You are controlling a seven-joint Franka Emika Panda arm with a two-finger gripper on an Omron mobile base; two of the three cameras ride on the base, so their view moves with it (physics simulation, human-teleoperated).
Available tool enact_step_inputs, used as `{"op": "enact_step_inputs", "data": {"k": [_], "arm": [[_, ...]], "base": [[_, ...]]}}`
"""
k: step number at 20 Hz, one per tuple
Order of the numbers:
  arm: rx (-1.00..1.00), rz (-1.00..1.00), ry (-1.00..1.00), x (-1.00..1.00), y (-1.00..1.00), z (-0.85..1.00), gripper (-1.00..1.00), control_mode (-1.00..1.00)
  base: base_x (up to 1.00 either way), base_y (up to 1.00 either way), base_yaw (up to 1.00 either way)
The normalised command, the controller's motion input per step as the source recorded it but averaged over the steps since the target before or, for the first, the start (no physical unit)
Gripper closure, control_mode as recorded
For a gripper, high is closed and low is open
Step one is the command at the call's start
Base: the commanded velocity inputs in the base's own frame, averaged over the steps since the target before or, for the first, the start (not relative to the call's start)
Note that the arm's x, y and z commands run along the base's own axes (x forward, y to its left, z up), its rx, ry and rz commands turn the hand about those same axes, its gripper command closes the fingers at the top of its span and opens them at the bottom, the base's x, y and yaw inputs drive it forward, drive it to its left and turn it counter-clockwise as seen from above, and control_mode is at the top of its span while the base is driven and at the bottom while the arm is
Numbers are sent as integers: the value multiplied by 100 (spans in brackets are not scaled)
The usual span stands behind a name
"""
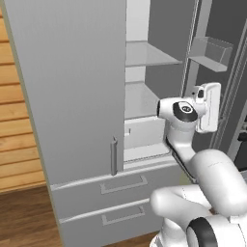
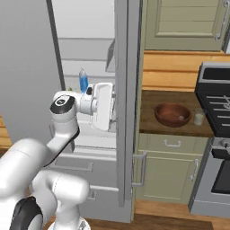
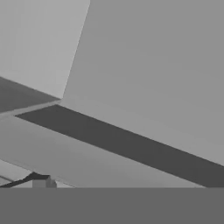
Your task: Grab a lemon wedge from the fridge and one ice cube from the ice bowl, and put them in the glass of lemonade.
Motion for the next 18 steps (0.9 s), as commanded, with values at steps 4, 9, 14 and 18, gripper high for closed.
{"op": "enact_step_inputs", "data": {"k": [4,9,14,18], "arm": [[0,-2,11,-6,-89,1,-100,-100],[0,0,7,-2,1,0,-100,-100],[1,0,0,0,75,0,-100,-100],[7,0,-4,17,99,0,-100,-100]], "base": [[0,0,0],[0,0,0],[0,0,0],[0,0,0]]}}
